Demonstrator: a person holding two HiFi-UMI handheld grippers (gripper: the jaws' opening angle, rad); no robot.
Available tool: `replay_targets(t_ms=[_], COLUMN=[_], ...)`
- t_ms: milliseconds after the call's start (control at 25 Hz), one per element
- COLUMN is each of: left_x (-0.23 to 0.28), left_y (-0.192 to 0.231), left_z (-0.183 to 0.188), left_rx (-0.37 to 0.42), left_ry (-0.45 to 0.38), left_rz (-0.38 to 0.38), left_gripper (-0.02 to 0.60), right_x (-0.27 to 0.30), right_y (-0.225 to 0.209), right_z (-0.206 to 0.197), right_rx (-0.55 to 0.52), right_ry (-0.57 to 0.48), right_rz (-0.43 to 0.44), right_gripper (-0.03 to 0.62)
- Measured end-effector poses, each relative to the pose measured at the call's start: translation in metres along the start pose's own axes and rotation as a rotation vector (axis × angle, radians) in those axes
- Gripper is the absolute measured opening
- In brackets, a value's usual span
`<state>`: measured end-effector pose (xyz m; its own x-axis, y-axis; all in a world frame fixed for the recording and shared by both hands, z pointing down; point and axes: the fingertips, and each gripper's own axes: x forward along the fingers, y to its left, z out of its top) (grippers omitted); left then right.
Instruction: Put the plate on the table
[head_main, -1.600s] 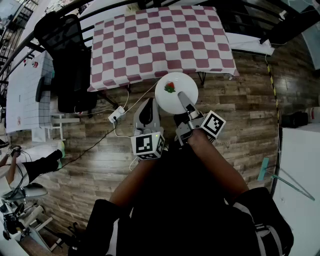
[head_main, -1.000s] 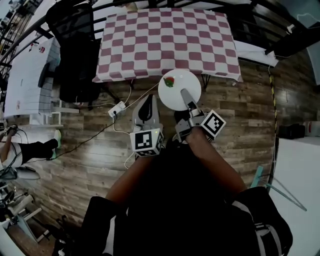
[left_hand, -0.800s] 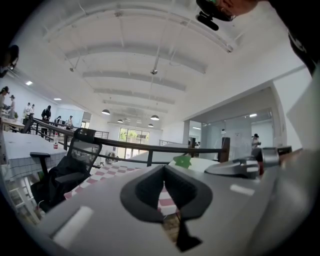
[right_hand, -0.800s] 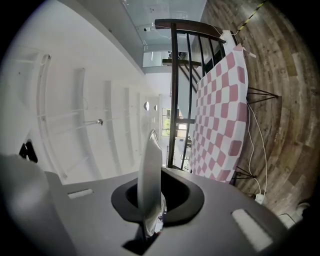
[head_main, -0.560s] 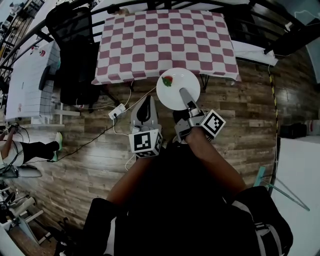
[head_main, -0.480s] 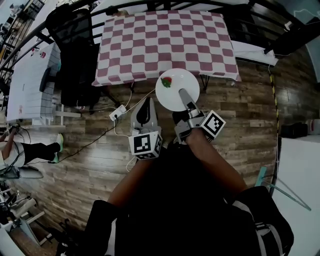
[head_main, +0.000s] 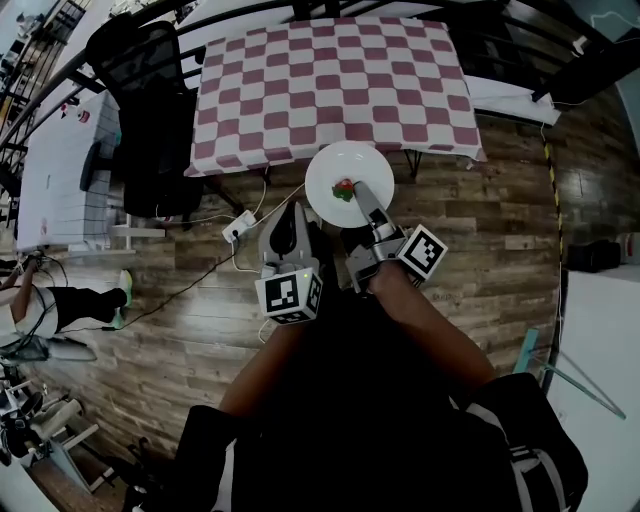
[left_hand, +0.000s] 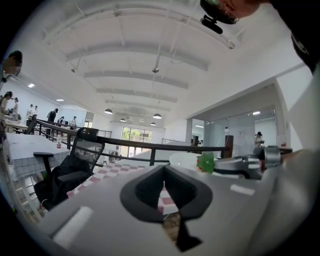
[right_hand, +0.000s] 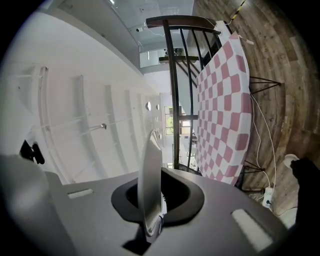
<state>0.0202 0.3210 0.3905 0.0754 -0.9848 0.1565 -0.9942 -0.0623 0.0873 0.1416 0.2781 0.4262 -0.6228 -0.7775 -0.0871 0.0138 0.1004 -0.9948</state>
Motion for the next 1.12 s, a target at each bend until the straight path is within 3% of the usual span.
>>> replay_targets(t_ms=[480, 880, 1120], left_x=[0.094, 0.185, 0.231], left_y=[0.004, 0.046, 0.076], left_z=[0.003, 0.020, 0.033], left_rx=[-0.023, -0.015, -0.015], left_ry=[0.020, 0.035, 0.039], left_rz=[-0.093, -0.121, -0.128], left_gripper=[0.008, 0.008, 0.008], right_x=[0.054, 0.151, 0.206], right_y=[-0.026, -0.041, -0.044], right_z=[0.057, 0.092, 0.093], right_rx=[-0.011, -0.020, -0.025], right_ry=[-0.086, -0.088, -0.059], right_rz=[-0.082, -0.098, -0.093], right_gripper=[0.006, 0.006, 0.006])
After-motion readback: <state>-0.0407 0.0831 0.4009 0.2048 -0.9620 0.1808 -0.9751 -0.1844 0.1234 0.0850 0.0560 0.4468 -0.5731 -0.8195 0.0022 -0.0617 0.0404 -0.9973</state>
